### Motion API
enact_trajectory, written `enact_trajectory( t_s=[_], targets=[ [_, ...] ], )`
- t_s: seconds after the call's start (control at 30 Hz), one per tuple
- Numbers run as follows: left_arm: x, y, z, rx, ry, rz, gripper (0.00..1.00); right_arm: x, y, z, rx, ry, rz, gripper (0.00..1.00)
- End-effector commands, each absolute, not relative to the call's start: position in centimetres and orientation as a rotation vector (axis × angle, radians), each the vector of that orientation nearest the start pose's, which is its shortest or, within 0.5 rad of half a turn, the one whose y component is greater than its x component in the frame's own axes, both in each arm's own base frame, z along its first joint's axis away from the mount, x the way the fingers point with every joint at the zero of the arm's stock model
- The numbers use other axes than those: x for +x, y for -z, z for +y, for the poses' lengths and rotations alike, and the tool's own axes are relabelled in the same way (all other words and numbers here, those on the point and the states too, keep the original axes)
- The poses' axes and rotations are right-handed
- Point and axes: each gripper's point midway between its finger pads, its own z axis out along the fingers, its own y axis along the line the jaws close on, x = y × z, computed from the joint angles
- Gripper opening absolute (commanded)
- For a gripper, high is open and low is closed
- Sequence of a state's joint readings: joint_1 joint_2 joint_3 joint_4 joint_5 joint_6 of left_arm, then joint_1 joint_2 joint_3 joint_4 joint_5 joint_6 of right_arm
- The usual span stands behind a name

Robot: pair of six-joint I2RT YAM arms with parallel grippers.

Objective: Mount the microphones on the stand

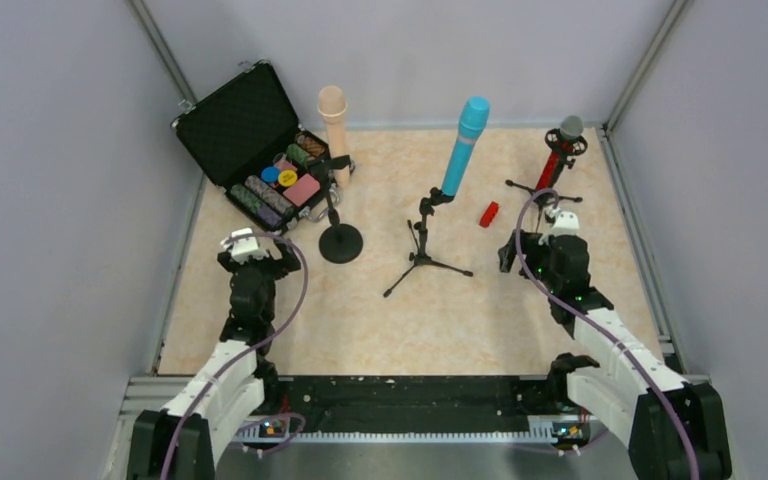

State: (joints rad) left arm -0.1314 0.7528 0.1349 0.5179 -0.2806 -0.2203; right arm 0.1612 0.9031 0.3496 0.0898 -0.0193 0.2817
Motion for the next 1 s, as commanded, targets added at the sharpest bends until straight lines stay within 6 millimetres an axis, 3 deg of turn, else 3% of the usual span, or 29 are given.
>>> enact_trajectory(
  t_s=[0.0,0.13,0.27,0.4,0.5,0.53,0.67,0.83,0.9,0.97],
  targets=[
    [31.1,-15.4,1.9,-0.248,-0.107,1.512,0.99,31.6,-12.1,3.5,0.105,-0.113,1.903,0.99],
    [31.3,-14.4,2.4,-0.232,-0.154,1.481,0.99,31.0,-13.7,2.3,0.069,-0.050,1.669,0.99],
    [32.4,-14.4,1.9,-0.150,-0.171,1.485,0.99,29.2,-13.2,0.6,0.124,0.006,1.496,0.99],
    [33.2,-14.7,2.0,-0.133,-0.176,1.452,0.99,30.4,-12.8,0.7,0.096,0.036,1.539,0.99],
    [34.3,-13.0,2.3,-0.147,-0.161,1.481,0.99,31.1,-12.8,0.2,0.120,0.057,1.522,0.99],
    [34.6,-12.9,2.3,-0.138,-0.163,1.471,0.99,32.0,-13.6,0.1,0.130,0.062,1.503,0.99],
    [34.9,-12.9,2.4,-0.146,-0.160,1.466,0.99,34.2,-13.2,0.0,0.074,0.124,1.561,0.99],
    [36.5,-11.8,2.9,-0.163,-0.197,1.555,0.99,33.8,-12.7,0.3,0.017,0.093,1.506,0.99],
    [37.1,-11.5,3.4,-0.197,-0.220,1.585,0.99,34.4,-11.6,0.2,0.015,0.097,1.532,0.99],
    [37.4,-11.3,3.7,-0.208,-0.229,1.604,0.99,34.9,-11.8,-0.2,0.035,0.111,1.532,0.95]
  ],
)
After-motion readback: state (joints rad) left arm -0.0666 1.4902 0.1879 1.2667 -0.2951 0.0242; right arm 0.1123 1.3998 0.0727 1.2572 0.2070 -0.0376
